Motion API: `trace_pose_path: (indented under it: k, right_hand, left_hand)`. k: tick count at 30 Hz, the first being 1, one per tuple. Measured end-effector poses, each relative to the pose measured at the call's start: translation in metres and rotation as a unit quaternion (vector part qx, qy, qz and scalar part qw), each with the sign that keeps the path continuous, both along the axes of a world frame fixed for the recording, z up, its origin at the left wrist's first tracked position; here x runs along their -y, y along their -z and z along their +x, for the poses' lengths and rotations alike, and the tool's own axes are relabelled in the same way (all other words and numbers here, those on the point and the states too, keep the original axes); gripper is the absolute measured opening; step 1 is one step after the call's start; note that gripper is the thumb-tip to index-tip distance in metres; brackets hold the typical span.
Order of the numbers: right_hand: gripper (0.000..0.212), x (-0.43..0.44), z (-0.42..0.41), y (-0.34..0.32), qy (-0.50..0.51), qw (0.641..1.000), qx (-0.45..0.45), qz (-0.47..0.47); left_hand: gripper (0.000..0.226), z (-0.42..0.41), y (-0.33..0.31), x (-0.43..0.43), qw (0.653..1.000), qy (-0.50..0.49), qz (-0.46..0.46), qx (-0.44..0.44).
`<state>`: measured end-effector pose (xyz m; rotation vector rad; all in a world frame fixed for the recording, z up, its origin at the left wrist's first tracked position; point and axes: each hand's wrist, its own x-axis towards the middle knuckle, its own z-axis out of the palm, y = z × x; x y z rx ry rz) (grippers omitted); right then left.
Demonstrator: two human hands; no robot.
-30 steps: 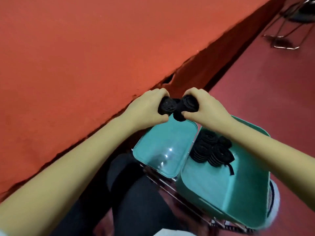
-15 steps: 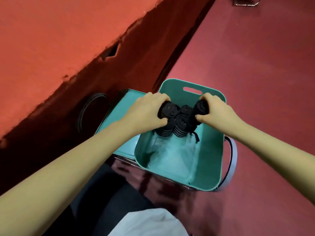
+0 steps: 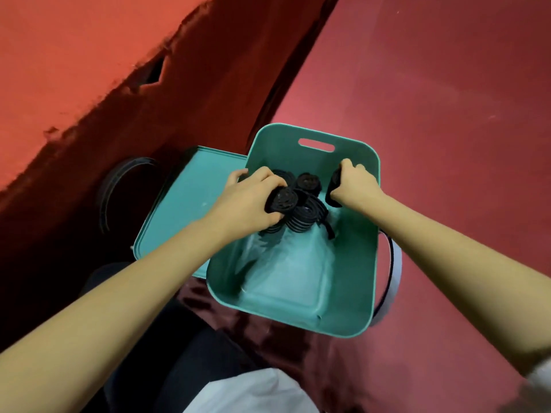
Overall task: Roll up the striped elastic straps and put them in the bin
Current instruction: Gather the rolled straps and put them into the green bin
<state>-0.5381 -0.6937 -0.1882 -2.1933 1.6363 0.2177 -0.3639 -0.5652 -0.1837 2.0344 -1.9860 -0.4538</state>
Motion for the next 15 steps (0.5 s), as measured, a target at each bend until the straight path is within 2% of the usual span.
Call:
trace_pose_path:
  k: [10, 15]
  right_hand:
    - [0.034, 0.019, 0.013, 0.039, 0.017, 0.996, -0.080, -0.033]
    - [0.035, 0.031, 0.019, 0.048, 0.011, 0.996, -0.085, -0.035]
  left_hand:
    - [0.047, -0.002, 0.012, -0.002, 0.999, 0.006, -0.035, 0.016]
    - [0.047, -0.001, 0.015, -0.004, 0.999, 0.015, -0.038, 0.029]
